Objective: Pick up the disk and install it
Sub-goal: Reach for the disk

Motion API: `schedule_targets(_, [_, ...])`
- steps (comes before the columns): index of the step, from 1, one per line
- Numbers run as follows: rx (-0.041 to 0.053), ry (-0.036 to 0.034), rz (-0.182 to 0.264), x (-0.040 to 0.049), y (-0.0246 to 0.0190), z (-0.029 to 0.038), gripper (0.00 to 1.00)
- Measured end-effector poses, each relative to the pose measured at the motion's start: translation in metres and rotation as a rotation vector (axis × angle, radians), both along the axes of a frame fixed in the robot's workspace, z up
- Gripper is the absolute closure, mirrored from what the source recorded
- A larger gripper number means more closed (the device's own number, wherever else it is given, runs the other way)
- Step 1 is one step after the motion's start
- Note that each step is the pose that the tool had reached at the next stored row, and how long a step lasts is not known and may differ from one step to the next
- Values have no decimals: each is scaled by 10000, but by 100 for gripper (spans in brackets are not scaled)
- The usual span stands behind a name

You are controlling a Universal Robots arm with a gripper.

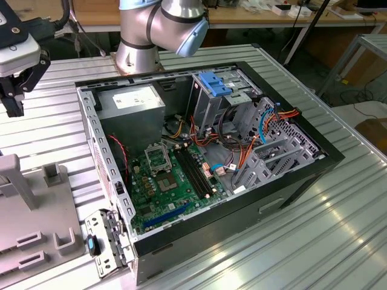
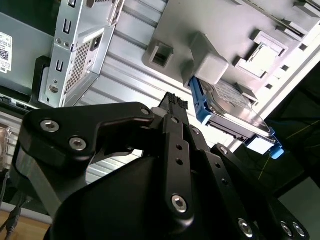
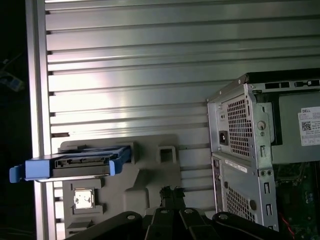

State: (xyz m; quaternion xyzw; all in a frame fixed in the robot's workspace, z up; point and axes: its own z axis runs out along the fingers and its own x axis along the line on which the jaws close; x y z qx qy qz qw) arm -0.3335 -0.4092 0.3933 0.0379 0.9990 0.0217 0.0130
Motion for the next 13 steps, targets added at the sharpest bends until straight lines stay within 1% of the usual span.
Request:
schedule_targets(4, [1,-1,0,-73,-5,0,89])
schedule_targets(13, [0,0,0,-178,-12,0,89])
